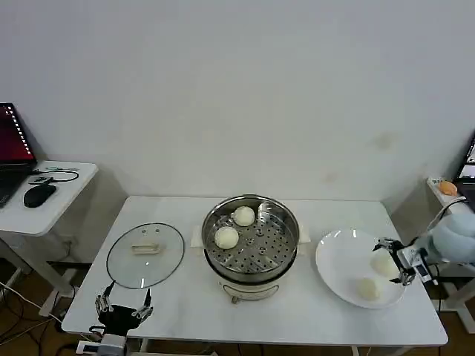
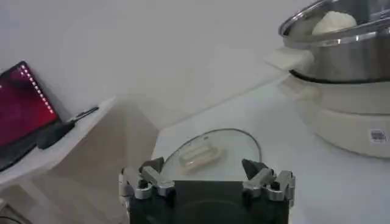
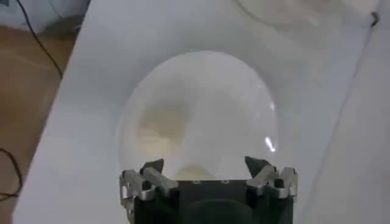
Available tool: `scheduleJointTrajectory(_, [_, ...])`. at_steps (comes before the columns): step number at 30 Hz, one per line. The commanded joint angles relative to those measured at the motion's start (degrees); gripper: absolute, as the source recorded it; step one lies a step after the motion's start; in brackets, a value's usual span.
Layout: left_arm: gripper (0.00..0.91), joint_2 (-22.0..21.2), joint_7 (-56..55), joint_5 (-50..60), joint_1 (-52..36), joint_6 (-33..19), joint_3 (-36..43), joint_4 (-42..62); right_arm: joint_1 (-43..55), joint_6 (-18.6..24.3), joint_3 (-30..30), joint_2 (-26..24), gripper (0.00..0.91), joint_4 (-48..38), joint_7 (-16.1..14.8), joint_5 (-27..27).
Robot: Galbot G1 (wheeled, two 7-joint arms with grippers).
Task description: Take steamed baozi put them in steamer then cover it.
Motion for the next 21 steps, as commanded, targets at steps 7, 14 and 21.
scheduleJointTrajectory(7, [0.907, -0.2, 0.0, 0.2, 0.2, 0.0, -0.3, 0.9, -17.8, -3.3, 14.4, 6.4, 0.907, -5.5, 0.3, -0.9])
scheduleJointTrajectory(14, [0.907, -0.1, 0.0, 0.2, 0.2, 0.2, -0.7, 0.7, -16.8, -5.5, 13.9, 9.5, 0.907, -9.0, 0.3, 0.2])
scheduleJointTrajectory(21, [0.907, -0.3, 0.0, 0.2, 0.2, 0.2, -0.8, 0.8, -15.0, -7.7, 11.0, 9.1, 0.907, -8.6, -0.6, 1.3])
